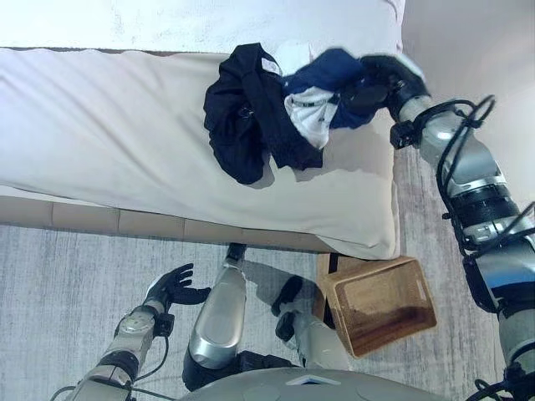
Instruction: Pick up the clothes from the bed and place them into the basket
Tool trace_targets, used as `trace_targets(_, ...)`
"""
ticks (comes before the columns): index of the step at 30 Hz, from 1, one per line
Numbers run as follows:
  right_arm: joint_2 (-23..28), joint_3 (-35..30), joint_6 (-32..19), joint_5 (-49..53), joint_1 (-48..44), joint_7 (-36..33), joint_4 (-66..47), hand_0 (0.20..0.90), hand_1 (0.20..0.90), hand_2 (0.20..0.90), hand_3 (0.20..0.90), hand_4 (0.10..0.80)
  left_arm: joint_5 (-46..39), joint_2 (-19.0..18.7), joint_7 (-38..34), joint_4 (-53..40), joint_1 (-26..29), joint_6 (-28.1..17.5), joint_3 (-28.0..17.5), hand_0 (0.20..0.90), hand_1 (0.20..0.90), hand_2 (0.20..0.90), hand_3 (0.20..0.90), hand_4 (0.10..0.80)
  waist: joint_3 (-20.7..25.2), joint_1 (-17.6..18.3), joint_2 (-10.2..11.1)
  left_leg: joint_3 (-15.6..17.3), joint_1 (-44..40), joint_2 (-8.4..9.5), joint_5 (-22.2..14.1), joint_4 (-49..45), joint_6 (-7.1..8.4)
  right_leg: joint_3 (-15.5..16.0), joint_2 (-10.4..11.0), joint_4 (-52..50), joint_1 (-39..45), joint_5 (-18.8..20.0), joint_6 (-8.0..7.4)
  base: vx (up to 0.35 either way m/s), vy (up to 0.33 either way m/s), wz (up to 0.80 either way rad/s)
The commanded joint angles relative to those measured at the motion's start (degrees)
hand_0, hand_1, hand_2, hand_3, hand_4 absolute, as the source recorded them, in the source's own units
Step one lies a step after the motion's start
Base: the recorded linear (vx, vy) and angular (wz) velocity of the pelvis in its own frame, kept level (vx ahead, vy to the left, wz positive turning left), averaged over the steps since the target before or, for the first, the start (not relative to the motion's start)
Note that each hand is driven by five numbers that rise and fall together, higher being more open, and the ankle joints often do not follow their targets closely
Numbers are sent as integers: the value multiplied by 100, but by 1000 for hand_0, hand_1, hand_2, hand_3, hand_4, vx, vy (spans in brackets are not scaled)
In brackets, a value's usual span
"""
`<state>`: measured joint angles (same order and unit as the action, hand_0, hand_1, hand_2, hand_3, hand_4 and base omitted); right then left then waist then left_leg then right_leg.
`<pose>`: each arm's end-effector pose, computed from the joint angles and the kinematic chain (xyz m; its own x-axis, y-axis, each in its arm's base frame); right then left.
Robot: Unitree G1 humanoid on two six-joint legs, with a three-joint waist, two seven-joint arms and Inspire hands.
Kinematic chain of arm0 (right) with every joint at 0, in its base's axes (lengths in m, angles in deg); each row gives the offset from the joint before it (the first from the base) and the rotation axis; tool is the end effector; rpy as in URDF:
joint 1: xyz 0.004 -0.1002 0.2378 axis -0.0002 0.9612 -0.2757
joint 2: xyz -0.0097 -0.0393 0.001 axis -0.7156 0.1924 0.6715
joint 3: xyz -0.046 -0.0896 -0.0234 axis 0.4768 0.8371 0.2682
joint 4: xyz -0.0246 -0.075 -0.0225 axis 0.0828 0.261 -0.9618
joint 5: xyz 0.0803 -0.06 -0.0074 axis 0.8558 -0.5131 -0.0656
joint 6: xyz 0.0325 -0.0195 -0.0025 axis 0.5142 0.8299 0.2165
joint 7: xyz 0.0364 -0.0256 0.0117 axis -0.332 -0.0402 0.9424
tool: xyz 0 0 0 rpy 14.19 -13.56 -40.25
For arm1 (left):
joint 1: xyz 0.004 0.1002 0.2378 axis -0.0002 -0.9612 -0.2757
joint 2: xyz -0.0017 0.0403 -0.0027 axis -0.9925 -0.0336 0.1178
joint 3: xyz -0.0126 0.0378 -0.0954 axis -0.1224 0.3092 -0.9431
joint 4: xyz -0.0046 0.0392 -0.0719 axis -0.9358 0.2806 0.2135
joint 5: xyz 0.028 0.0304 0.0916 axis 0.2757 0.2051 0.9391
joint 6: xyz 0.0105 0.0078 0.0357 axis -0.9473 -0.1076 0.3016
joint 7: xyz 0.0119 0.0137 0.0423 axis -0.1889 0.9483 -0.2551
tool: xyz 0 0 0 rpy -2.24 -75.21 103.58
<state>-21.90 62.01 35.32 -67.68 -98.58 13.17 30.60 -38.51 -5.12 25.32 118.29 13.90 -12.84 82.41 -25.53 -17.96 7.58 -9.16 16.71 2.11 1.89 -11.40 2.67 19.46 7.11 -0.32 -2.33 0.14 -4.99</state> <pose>0.3397 -0.2308 0.2103 0.9926 0.1044 -0.0623 -0.1215 0.8682 -0.4810 0.1499 0.2615 -0.0713 0.6938 0.0976 -0.7135 0.0488 0.9821 0.1819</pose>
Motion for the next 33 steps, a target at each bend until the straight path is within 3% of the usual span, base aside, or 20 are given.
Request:
trace_targets(1, 130, 254, -15, -205, -723, 301, 158, 900, 900, 900, 900, 800, 164, -186, -45, 149, -244, 42, 352, 900, 900, 900, 900, 800, 617, -174, 29, 151, -473, -14, -96, 1030, -205, 310, 48, -317, -90, -68, -48, -80, -9, 9)
trace_targets(2, 143, 323, -11, -295, -775, 442, 245, 799, 799, 799, 782, 682, 173, -212, -42, 134, -241, 62, 331, 900, 900, 900, 900, 800, 607, -198, 46, 152, -466, -12, -89, 1035, -201, 352, 52, -306, -85, -60, -48, 6, -51, 5)
trace_targets(3, 147, 375, -3, -304, -789, 469, 263, 356, 356, 356, 266, 166, 186, -222, -36, 131, -257, 67, 309, 900, 900, 900, 900, 800, 616, -220, 62, 147, -552, -53, -207, 1075, -163, 308, 19, -310, -28, -166, -77, 35, -44, 5)
trace_targets(4, 218, 508, -41, -285, -828, 411, 289, 300, 300, 300, 200, 100, 213, -258, -33, 84, -293, 97, 263, 900, 900, 900, 900, 800, 585, -277, 74, 161, -577, -69, -194, 1099, -147, 386, 28, -279, 23, -143, -88, 49, -30, 6)
trace_targets(13, 389, 315, -129, -231, -633, 822, 96, 300, 300, 300, 200, 100, 351, -334, -9, -29, -518, 164, 73, 900, 900, 900, 900, 800, 678, -306, 92, 117, -771, -54, -179, 1187, -152, 448, 64, -357, 200, -210, -74, 19, 27, 3)
trace_targets(23, 440, -250, -343, 261, -329, 191, -143, 300, 300, 300, 200, 100, 487, -209, -10, 38, -767, 57, 39, 900, 900, 900, 900, 800, 950, -185, 51, 152, -1070, -41, -140, 1240, -204, 443, 128, -312, 409, -113, -102, 36, 33, 0)
trace_targets(27, 351, -765, -451, 1218, -111, -142, -422, 300, 300, 300, 200, 100, 533, -160, -70, 123, -817, 21, 53, 900, 900, 900, 900, 800, 1058, -90, 34, 230, -1221, -64, -173, 1315, -222, 380, 118, -270, 490, -92, -125, 33, -5, -12)
trace_targets(33, 55, -1759, -1119, 3462, 396, -412, -1248, 300, 300, 300, 200, 100, 587, -62, -165, 422, -905, -62, 76, 900, 900, 900, 900, 800, 1337, 162, -37, 359, -1485, -56, -256, 1412, -264, 215, 139, -180, 586, -29, -172, 41, 12, -11)
